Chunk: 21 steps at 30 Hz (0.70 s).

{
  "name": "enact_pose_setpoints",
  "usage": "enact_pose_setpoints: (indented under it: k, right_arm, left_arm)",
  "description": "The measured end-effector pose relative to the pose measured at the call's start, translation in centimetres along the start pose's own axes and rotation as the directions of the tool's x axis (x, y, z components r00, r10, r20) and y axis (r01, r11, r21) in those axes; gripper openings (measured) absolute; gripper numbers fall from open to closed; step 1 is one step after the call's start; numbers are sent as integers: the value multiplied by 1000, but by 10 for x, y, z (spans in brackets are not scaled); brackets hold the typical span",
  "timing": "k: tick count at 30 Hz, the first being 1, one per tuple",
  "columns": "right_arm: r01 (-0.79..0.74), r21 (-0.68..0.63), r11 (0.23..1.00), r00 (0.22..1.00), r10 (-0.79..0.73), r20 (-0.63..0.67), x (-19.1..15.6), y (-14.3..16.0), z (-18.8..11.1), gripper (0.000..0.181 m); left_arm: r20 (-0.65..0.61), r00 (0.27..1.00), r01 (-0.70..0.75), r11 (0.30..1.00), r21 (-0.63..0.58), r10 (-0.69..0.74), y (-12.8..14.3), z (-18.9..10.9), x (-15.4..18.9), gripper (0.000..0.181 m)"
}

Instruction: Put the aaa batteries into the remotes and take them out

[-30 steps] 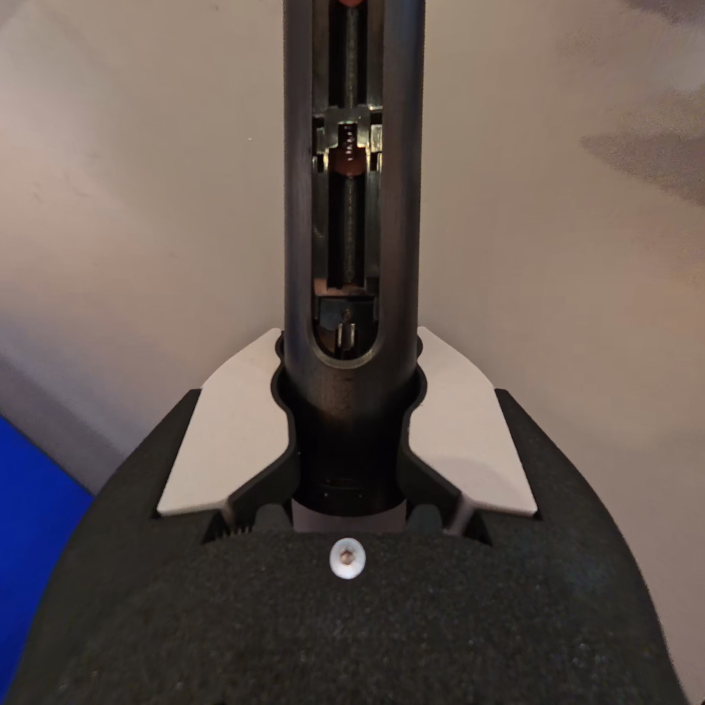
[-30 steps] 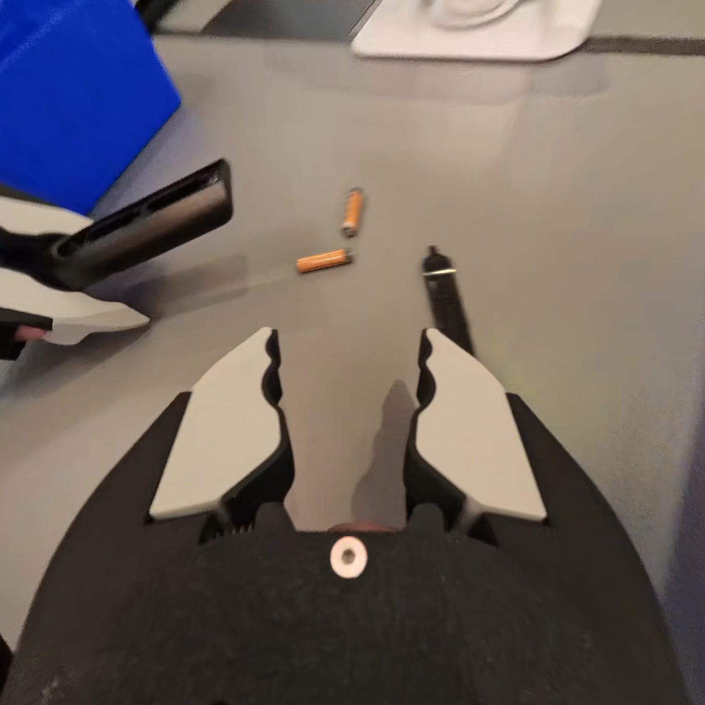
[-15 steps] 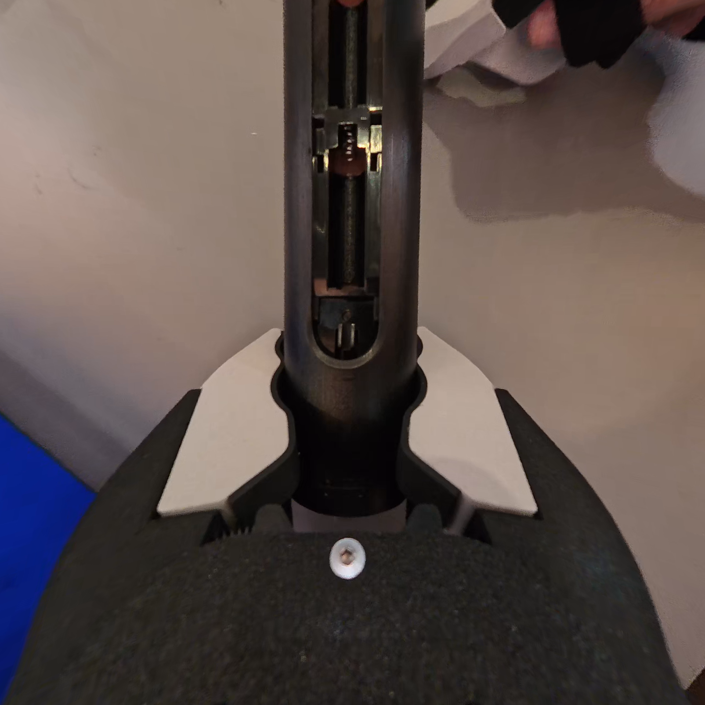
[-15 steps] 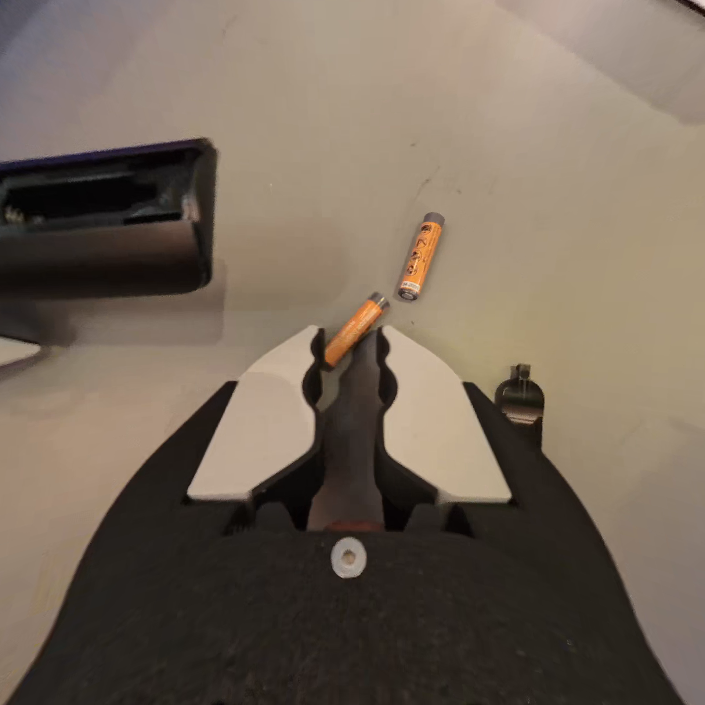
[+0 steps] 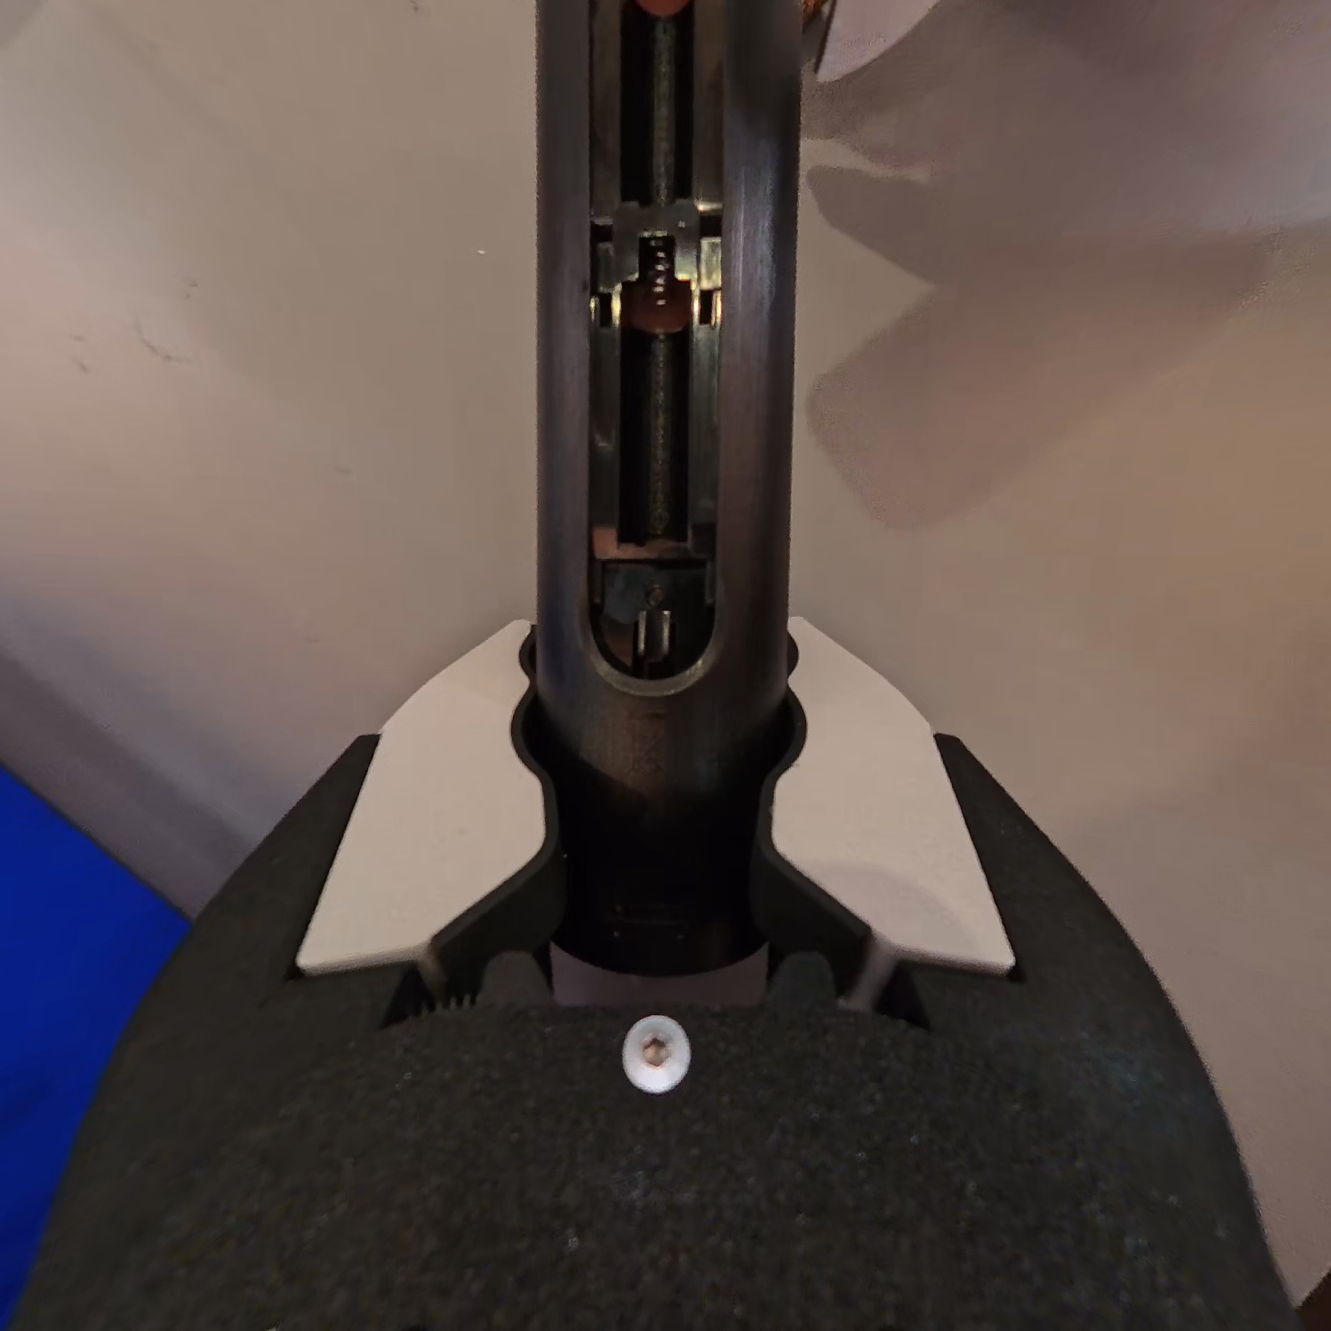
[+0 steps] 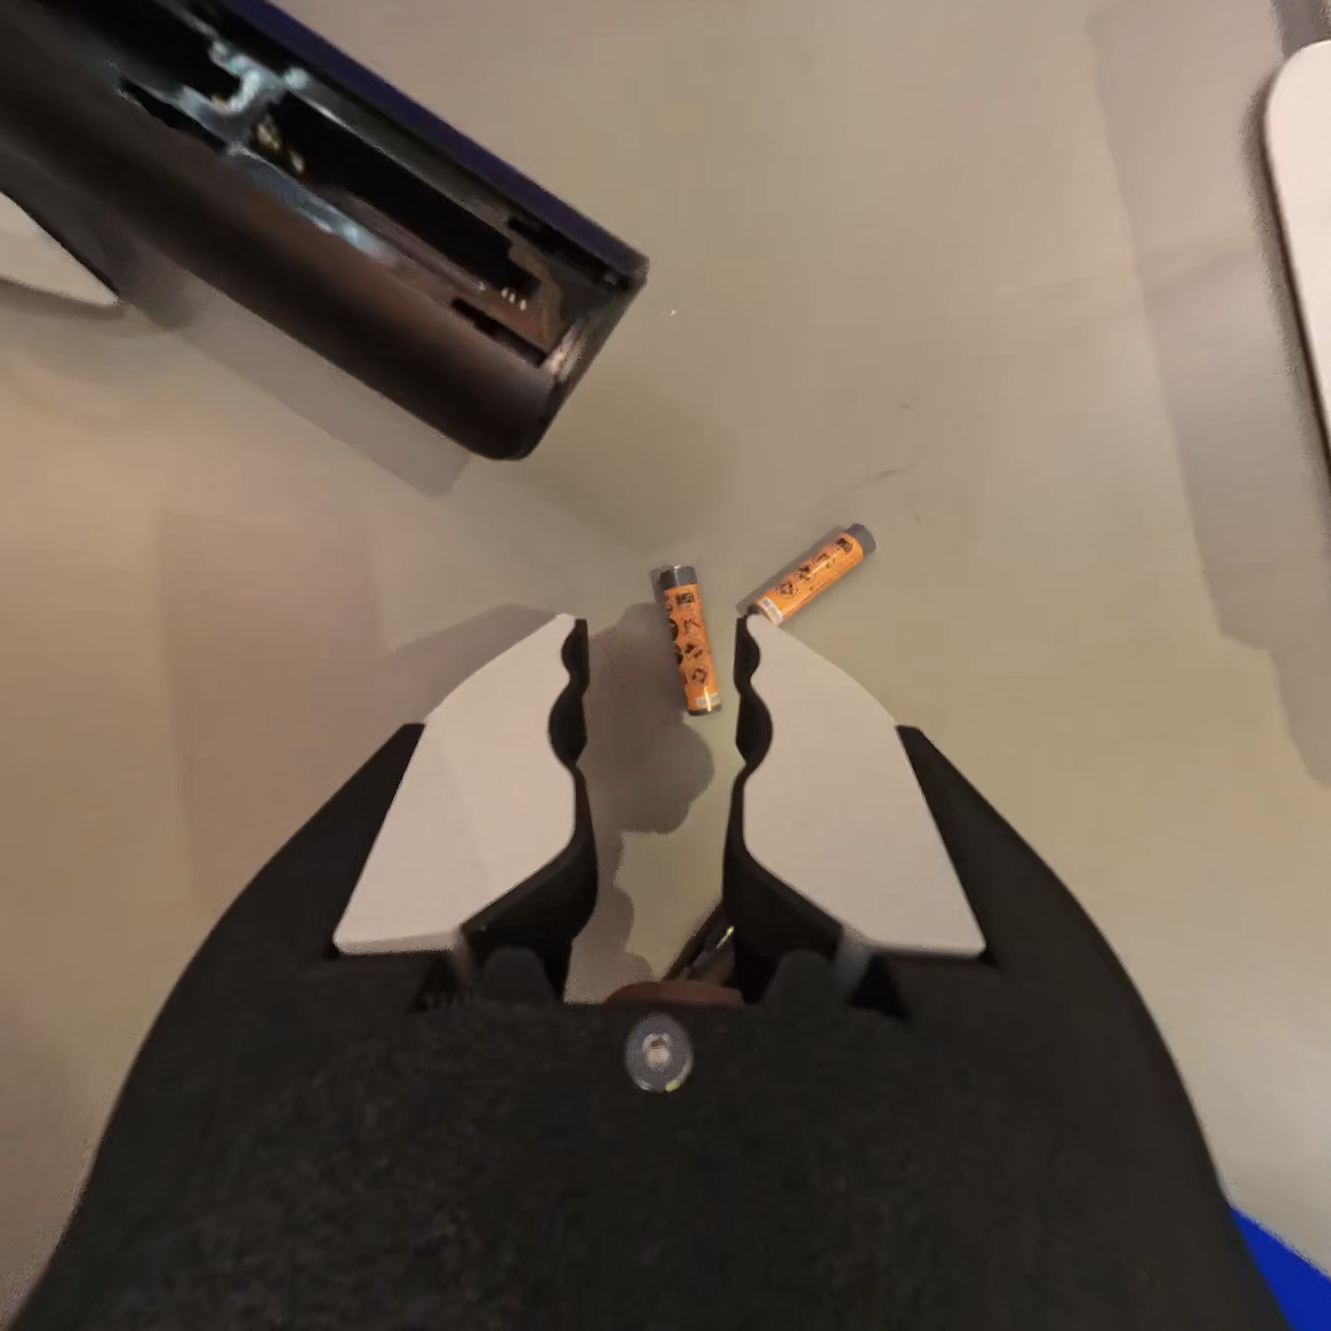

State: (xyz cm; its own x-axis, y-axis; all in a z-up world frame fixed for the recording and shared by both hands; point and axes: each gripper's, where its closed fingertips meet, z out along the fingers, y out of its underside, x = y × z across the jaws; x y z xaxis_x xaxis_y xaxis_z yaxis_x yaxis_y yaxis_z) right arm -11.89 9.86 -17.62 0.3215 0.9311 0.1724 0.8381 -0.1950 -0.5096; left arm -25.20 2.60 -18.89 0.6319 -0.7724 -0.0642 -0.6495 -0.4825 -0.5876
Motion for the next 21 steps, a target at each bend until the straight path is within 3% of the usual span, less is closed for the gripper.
enact_pose_setpoints:
  k: [6,11,21]
  right_arm:
    - [106,-171,980,988,-84,132,-1,6,19,28]
    - [163,-261,951,976,-115,187,6,11,16,25]
    - [149,-234,961,966,-90,243,8,8,11,21]
  left_arm:
    - [22,999,-36,999,-35,37,5,-2,-3,60]
    - [21,998,-51,997,-54,52,9,-2,-4,60]
    - [6,999,-46,998,-49,46,9,-2,-5,61]
